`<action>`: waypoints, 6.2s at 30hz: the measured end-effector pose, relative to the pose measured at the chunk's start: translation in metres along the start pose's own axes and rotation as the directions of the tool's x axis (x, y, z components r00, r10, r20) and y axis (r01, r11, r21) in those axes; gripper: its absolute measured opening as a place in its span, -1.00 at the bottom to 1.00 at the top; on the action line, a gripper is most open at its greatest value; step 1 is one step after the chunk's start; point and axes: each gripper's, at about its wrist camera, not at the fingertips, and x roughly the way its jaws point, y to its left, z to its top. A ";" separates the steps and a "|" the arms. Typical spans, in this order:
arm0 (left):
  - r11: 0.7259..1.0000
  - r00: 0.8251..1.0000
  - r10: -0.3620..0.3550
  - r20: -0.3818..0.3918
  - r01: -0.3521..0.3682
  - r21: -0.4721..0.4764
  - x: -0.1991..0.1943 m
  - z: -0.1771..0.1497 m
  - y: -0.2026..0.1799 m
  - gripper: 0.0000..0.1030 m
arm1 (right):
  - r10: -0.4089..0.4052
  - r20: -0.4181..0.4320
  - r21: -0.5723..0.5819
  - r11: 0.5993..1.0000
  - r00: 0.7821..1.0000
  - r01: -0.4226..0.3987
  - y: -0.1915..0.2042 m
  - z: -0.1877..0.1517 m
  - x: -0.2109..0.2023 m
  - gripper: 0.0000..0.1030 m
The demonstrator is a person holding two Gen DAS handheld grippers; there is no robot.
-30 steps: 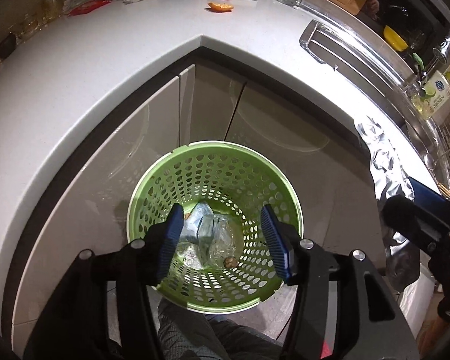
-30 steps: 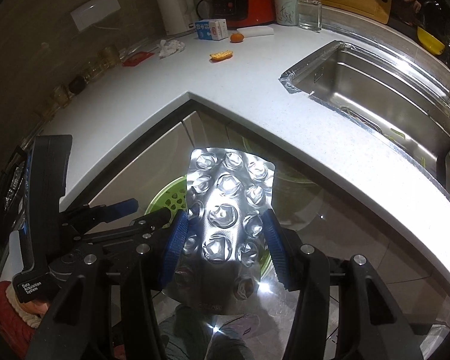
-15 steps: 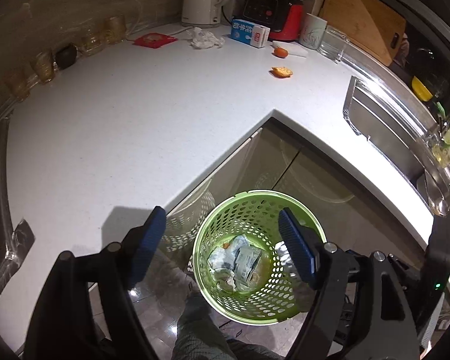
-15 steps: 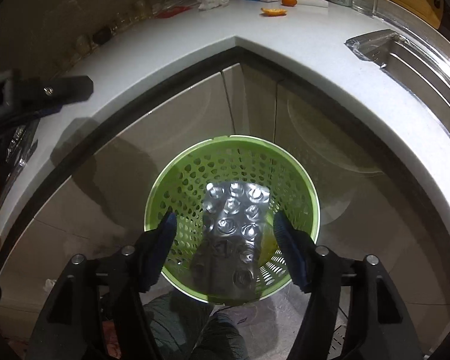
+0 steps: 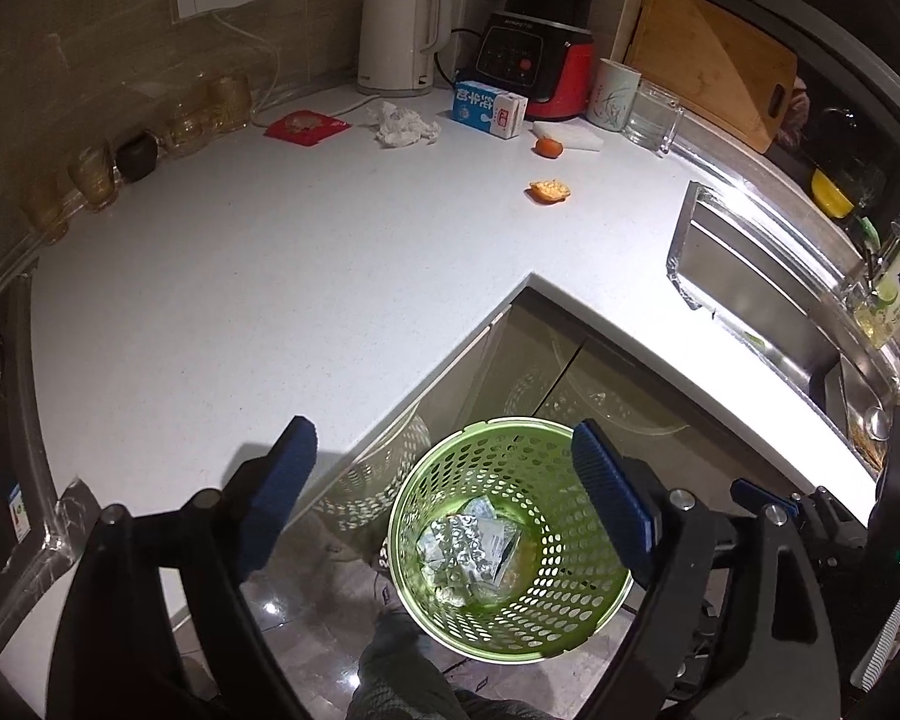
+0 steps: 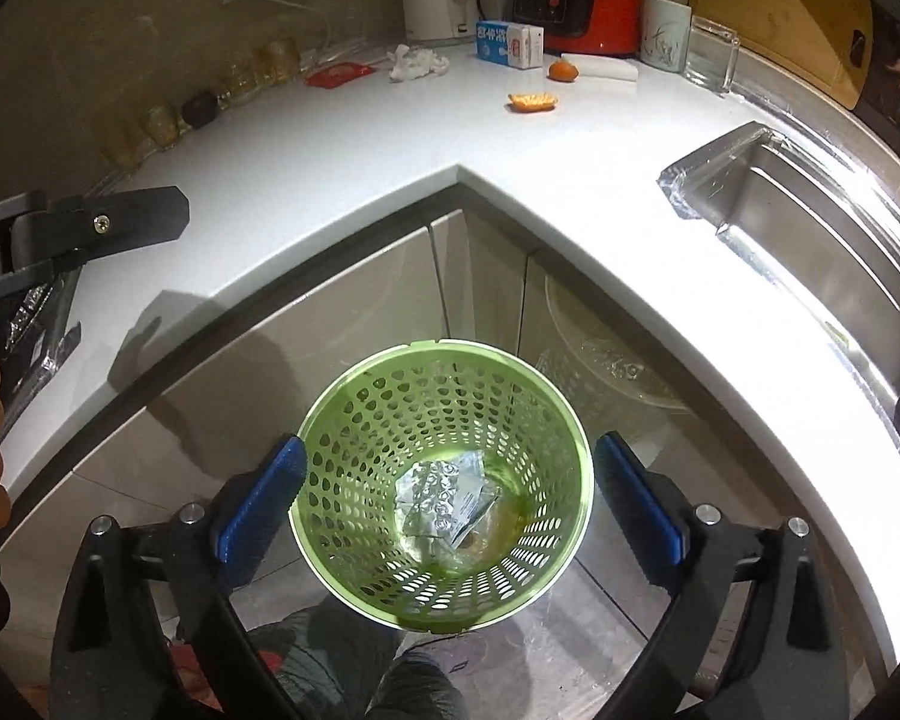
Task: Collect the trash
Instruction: 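Move the left tool toward the crumpled tissue and the right tool toward the milk carton, then grasp the crumpled white tissue with the left tool while the right tool grasps the milk carton, then drop the tissue from the left tool and the milk carton from the right tool into the basket, then move the left tool toward the orange peel and the right tool toward the small orange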
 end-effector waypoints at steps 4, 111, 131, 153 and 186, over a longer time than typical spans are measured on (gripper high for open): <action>1.000 1.000 -0.012 0.022 0.011 0.020 -0.009 0.005 -0.012 0.73 | -0.010 0.043 -0.004 1.000 0.999 0.010 -0.001 0.006 -0.017 0.92; 0.978 0.985 -0.162 -0.058 0.168 0.121 0.021 0.028 -0.037 -0.53 | -0.007 0.191 0.092 0.996 0.982 -0.011 -0.051 0.081 -0.048 -0.17; 0.974 0.985 -0.140 -0.101 0.155 0.166 0.000 -0.043 -0.077 -0.52 | -0.002 0.170 0.109 0.994 0.985 -0.016 -0.056 -0.013 -0.092 -0.17; 0.999 0.989 -0.044 -0.142 0.046 0.014 0.018 -0.043 -0.017 0.61 | 0.063 0.072 0.111 0.991 0.995 -0.071 -0.052 -0.036 -0.053 -0.17; 1.000 0.999 -0.008 0.041 0.009 -0.018 -0.057 -0.008 -0.008 0.85 | 0.067 0.165 0.034 0.997 0.984 -0.073 -0.006 0.015 -0.093 0.95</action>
